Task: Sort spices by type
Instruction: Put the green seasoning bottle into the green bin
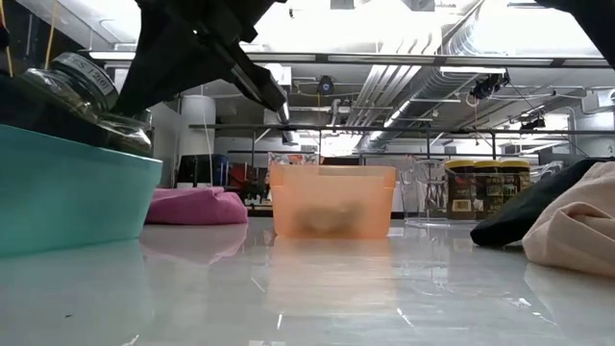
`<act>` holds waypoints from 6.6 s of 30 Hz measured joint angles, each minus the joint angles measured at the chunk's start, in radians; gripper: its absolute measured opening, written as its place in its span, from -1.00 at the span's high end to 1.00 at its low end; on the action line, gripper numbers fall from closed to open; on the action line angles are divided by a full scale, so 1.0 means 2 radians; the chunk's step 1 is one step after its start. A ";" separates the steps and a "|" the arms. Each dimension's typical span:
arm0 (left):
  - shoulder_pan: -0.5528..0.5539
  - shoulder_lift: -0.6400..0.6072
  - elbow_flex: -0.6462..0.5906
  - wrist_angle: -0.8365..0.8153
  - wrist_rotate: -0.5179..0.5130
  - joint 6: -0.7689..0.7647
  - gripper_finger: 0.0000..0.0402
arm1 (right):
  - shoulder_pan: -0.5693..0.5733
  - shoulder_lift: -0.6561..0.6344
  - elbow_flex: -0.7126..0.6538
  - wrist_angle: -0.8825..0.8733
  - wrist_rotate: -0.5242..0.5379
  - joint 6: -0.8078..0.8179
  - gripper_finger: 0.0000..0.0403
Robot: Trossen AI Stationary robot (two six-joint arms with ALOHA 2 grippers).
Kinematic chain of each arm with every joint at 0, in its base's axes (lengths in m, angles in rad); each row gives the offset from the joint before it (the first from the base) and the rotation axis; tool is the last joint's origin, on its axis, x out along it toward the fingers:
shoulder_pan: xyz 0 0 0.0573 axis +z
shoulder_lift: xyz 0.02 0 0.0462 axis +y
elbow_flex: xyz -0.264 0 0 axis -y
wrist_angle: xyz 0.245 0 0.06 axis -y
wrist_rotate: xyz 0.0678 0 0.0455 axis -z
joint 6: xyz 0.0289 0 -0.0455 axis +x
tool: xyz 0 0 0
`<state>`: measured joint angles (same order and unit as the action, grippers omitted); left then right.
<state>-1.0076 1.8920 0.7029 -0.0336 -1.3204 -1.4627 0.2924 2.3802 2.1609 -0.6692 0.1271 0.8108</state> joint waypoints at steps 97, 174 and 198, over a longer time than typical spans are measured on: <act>-0.041 -0.400 -0.001 -0.276 0.031 0.309 -0.13 | -0.009 -0.015 0.052 -0.009 -0.015 -0.125 1.00; -0.018 -0.338 -0.001 -0.308 0.357 0.313 1.00 | 0.032 -0.051 0.038 -0.106 -0.037 -0.109 1.00; -0.184 -0.338 -0.001 -0.365 0.508 -0.016 1.00 | 0.086 -0.056 0.037 -0.297 -0.028 -0.040 1.00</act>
<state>-1.3754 1.2157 0.7006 -0.7627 -0.3042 -1.4946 0.4643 2.2677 2.2353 -1.2642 0.0706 0.7303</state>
